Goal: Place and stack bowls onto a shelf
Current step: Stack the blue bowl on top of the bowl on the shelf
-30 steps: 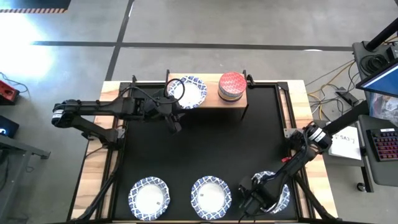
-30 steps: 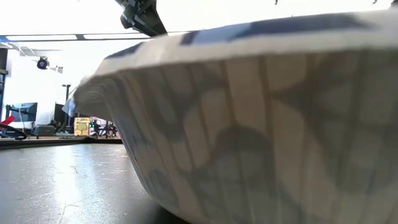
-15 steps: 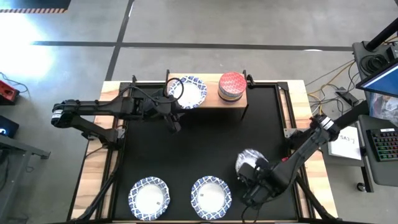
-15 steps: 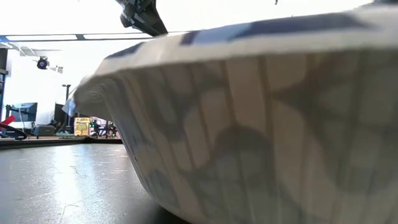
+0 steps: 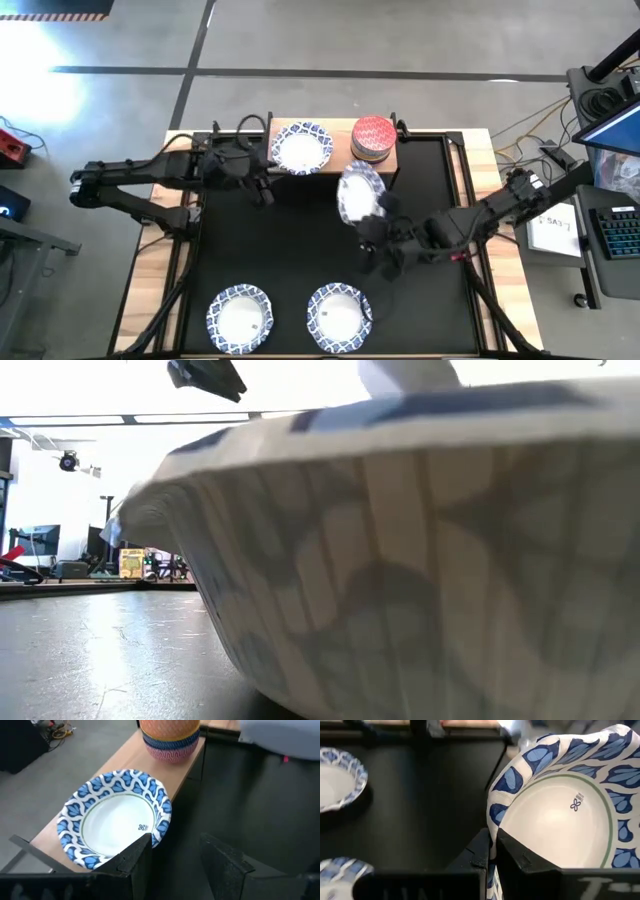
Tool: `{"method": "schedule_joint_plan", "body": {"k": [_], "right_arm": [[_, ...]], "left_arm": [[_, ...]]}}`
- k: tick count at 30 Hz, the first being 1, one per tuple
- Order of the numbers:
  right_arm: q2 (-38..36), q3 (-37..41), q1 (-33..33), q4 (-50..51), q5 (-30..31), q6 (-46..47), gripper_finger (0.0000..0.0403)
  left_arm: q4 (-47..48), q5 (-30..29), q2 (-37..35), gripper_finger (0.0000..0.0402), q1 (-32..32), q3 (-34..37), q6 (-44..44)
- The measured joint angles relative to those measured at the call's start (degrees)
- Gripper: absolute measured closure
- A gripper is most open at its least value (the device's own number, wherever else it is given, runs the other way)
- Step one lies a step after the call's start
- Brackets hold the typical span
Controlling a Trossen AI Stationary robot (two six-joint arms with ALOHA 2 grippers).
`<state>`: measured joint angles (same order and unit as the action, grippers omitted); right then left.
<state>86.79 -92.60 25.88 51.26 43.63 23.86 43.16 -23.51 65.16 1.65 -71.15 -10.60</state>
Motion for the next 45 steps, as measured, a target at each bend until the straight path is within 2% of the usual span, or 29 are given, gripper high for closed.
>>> {"method": "schedule_joint_plan", "body": {"k": [9,12,16,18,25,34,45], "right_arm": [[0.4,0.0,-10.0,-21.0,-0.5,-30.7,0.0390],[1.1,0.0,-13.5,-25.8,-3.9,-36.6,0.0390],[2.3,0.0,-18.4,-29.9,-13.2,-39.3,0.0390],[3.1,0.0,-20.5,-30.9,-15.1,-40.6,0.0390],[5.1,0.0,-25.6,-32.3,-17.2,-42.6,0.0390],[7.0,0.0,-28.4,-33.5,-21.5,-45.4,0.0390],[12.3,0.0,-30.6,-34.0,-21.8,-50.6,0.0390]], "left_arm": [[0.4,0.0,-3.4,0.0252,0.0,1.2,-0.6],[0.8,-0.1,-3.6,0.0252,0.0,1.2,-0.5],[2.0,-0.1,-3.9,0.0252,0.0,1.3,-0.5],[2.4,0.0,-4.0,0.0252,0.0,1.3,-0.5],[4.4,0.0,-5.9,0.0252,0.0,1.3,-0.4],[4.4,0.0,-9.3,0.0252,0.0,1.3,-0.6],[4.7,0.0,-10.9,0.0252,0.0,1.3,-0.6]]}}
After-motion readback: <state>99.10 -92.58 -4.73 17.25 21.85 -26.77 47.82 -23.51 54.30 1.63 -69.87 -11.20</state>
